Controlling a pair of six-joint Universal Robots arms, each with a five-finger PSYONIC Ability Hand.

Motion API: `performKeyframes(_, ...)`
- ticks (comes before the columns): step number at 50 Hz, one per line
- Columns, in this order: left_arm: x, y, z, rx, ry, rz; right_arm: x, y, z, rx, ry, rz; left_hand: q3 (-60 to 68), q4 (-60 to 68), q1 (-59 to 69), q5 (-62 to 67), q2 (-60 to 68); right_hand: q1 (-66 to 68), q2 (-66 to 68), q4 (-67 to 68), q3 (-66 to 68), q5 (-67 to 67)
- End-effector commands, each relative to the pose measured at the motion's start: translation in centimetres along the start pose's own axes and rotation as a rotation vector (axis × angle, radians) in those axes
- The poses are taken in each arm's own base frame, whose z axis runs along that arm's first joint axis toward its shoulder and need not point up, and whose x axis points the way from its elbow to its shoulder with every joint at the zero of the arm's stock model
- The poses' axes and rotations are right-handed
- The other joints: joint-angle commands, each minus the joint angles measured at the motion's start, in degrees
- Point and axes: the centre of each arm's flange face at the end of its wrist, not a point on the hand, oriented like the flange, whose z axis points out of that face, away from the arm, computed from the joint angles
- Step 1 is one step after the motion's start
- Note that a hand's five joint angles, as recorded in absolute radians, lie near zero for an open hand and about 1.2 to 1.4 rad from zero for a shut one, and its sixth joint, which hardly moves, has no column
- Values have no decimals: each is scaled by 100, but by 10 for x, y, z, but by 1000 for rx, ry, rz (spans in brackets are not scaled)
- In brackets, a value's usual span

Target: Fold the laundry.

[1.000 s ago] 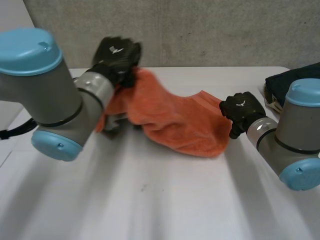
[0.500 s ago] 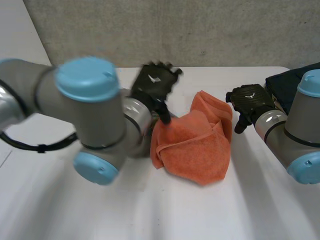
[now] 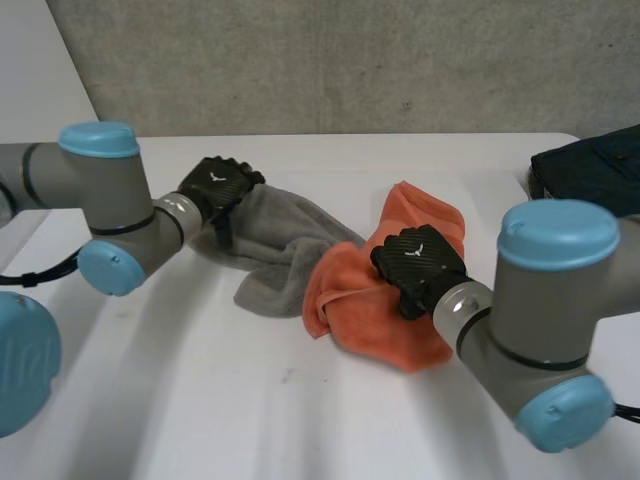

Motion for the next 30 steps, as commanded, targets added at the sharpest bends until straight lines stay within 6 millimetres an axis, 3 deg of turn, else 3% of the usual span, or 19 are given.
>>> performKeyframes(1, 29, -4, 7, 40, 76, 7, 5, -4, 6, 80, 114, 14, -197, -131, -109, -289, -171, 2512, 2342, 2607, 2466, 2502)
performKeyframes(6, 59, -13, 7, 73, 146, 65, 31, -51, -22, 249, 151, 24, -197, -131, -109, -289, -171, 2512, 2342, 2607, 2466, 2502)
performKeyframes(11, 82, -18, 3, 63, 199, 95, 43, -67, -33, 316, 131, 39, -196, -130, -108, -288, -170, 2512, 2342, 2607, 2466, 2502)
performKeyframes(14, 94, -19, 0, 47, 223, 108, 52, -69, -36, 320, 130, 72, 3445, 3511, 3532, 3353, 3471, 2512, 2342, 2607, 2466, 2502)
performKeyframes(16, 91, -23, 3, 47, 189, 116, 60, -69, -37, 318, 141, 95, 6786, 6852, 6873, 6694, 6812, 2512, 2342, 2607, 2466, 2502)
performKeyframes(17, 87, -25, 4, 49, 161, 117, 61, -68, -36, 315, 141, 101, 6803, 6869, 6891, 6711, 6829, 2512, 2342, 2607, 2466, 2502)
performKeyframes(21, 39, -37, 10, 17, -99, 118, 66, -67, -34, 307, 151, 103, 6803, 6869, 6891, 6711, 6829, 2512, 2342, 2607, 2466, 2502)
performKeyframes(22, 8, -43, 8, 1, -240, 100, 66, -66, -32, 302, 151, 95, 6803, 6869, 6891, 6711, 6829, 2512, 2342, 2607, 2466, 2502)
performKeyframes(25, -41, -57, -3, 0, -425, 69, 65, -64, -31, 289, 148, 76, 6803, 6869, 6891, 6711, 6829, 2512, 2342, 2607, 2466, 2502)
performKeyframes(26, -71, -67, -14, 14, -525, 48, 63, -63, -31, 282, 145, 60, 6803, 6869, 6891, 6711, 6829, 2512, 2342, 2607, 2466, 2502)
performKeyframes(29, -118, -81, -29, 79, -641, 24, 62, -62, -31, 276, 142, 42, 6803, 6869, 6891, 6711, 6829, 2512, 2342, 2607, 2466, 2502)
performKeyframes(30, -143, -90, -40, 131, -700, 15, 59, -61, -32, 271, 135, 31, 6803, 6869, 6891, 6711, 6829, 2512, 2342, 2607, 2466, 2502)
